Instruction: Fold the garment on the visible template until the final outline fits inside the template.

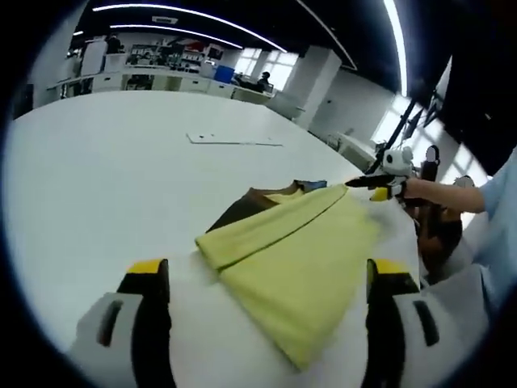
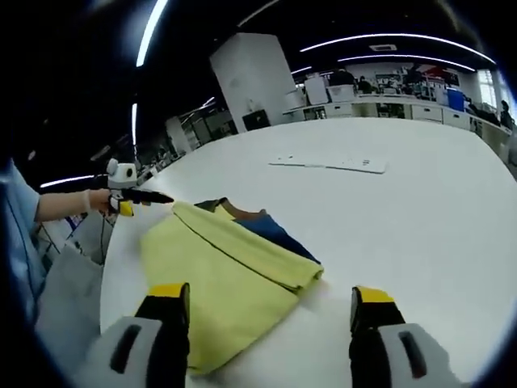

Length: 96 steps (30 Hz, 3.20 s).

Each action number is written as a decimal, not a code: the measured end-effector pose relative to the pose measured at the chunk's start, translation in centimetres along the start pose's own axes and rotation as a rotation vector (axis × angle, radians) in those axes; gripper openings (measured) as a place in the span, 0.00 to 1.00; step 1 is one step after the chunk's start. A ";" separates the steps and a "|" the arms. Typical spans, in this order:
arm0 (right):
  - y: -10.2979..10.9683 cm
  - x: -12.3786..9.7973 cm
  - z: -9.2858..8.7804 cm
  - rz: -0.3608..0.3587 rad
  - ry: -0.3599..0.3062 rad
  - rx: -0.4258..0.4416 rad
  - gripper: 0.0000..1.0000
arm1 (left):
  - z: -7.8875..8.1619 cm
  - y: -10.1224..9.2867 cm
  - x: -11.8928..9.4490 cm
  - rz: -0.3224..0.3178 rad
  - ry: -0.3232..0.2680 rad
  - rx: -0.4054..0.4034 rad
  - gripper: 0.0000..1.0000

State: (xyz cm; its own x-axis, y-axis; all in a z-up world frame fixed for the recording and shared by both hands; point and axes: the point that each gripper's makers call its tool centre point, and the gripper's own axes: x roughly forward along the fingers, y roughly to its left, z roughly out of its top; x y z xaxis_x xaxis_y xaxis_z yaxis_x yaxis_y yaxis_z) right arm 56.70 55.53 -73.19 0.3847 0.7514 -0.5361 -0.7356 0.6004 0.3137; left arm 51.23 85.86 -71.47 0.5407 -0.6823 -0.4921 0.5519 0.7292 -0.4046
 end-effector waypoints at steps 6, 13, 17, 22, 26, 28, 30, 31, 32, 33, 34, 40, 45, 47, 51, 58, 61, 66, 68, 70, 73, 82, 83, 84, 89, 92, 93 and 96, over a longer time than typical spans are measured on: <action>0.5 0.2 -0.4 0.020 0.011 -0.001 0.83 | -1.0 -0.9 0.1 -0.025 0.036 0.005 0.99; 1.6 0.7 -0.6 0.054 0.015 0.005 0.82 | -1.2 -1.7 0.6 -0.051 0.048 0.003 0.99; 2.4 1.0 -0.8 0.072 0.018 -0.001 0.82 | -1.6 -2.1 0.9 -0.068 0.060 0.009 0.97; 2.8 1.2 -0.5 0.088 0.006 0.011 0.80 | -0.9 -2.5 1.5 -0.079 0.040 0.004 0.98; 3.0 1.6 -0.6 0.094 0.004 0.019 0.80 | -0.9 -2.4 1.8 -0.080 0.040 0.002 0.98; 3.0 1.7 -0.8 0.098 0.010 0.025 0.79 | -0.9 -2.4 1.9 -0.083 0.043 -0.002 0.97; 3.2 1.8 -0.7 0.101 0.006 0.023 0.79 | -1.0 -2.4 2.0 -0.084 0.046 -0.002 0.96; 3.2 1.8 -0.5 0.103 0.000 0.028 0.79 | -0.9 -2.5 2.0 -0.088 0.044 -0.003 0.96; 3.3 1.9 -0.4 0.106 -0.005 0.031 0.79 | -0.9 -2.5 2.0 -0.091 0.041 -0.004 0.96; 3.4 1.9 -0.2 0.109 -0.013 0.034 0.80 | -0.8 -2.5 2.0 -0.093 0.039 -0.007 0.96; 3.4 2.0 0.0 0.111 -0.021 0.039 0.79 | -0.8 -2.5 2.0 -0.093 0.041 -0.010 0.96; 3.5 2.2 -0.2 0.119 -0.017 0.051 0.79 | -1.5 -2.6 1.9 -0.104 0.067 -0.021 0.95; 4.0 2.4 -0.3 0.127 -0.014 0.036 0.78 | -1.6 -3.6 2.1 -0.138 0.070 -0.016 0.93; 4.1 2.5 -0.2 0.128 -0.016 0.037 0.78 | -1.5 -3.6 2.4 -0.139 0.069 -0.015 0.94; 3.8 2.8 0.1 0.122 -0.027 0.044 0.78 | -1.3 -3.1 2.7 -0.127 0.063 -0.030 0.94; 3.8 2.8 0.1 0.122 -0.023 0.040 0.78 | -2.1 -3.8 1.9 -0.145 0.097 -0.028 0.92; 3.8 2.9 0.0 0.123 -0.021 0.040 0.78 | -2.6 -3.2 1.7 -0.114 0.118 -0.014 0.94; 3.9 2.9 -0.1 0.125 -0.022 0.042 0.78 | -1.7 -1.8 2.3 -0.069 0.074 -0.027 0.96; 3.9 2.9 -0.1 0.124 -0.021 0.041 0.78 | -1.5 -1.8 2.5 -0.068 0.068 -0.028 0.96; 4.0 2.8 0.0 0.126 -0.023 0.042 0.78 | -1.2 -2.0 2.7 -0.077 0.055 -0.035 0.95; 3.9 2.7 0.0 0.127 -0.025 0.041 0.78 | -0.6 -2.6 2.9 -0.100 0.027 -0.045 0.94; 3.4 3.6 0.7 0.119 -0.056 0.070 0.78 | 0.2 -2.0 3.4 -0.089 -0.013 -0.072 0.94; 3.4 3.7 0.8 0.120 -0.060 0.072 0.78 | 0.4 -2.0 3.4 -0.093 -0.023 -0.076 0.94; 3.4 3.7 1.0 0.121 -0.063 0.073 0.78 | 0.8 -2.0 3.6 -0.098 -0.038 -0.086 0.94; 3.0 4.6 2.0 0.113 -0.087 0.076 0.78 | 1.6 -1.0 4.3 -0.080 -0.061 -0.091 0.95; 2.5 5.0 2.4 0.099 -0.092 0.078 0.78 | 1.9 0.0 4.5 -0.052 -0.075 -0.107 0.95; 2.2 5.2 2.5 0.092 -0.093 0.080 0.78 | 2.0 0.3 4.5 -0.042 -0.081 -0.109 0.96; 1.8 5.4 2.6 0.085 -0.094 0.086 0.76 | 2.2 0.2 4.6 -0.046 -0.089 -0.116 0.95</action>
State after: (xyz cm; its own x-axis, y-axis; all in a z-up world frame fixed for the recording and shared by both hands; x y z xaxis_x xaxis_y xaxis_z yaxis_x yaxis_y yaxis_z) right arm 58.90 61.41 -73.47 0.3759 0.8206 -0.4304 -0.7189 0.5513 0.4233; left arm 55.17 82.77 -72.12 0.5732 -0.7135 -0.4029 0.5033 0.6946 -0.5141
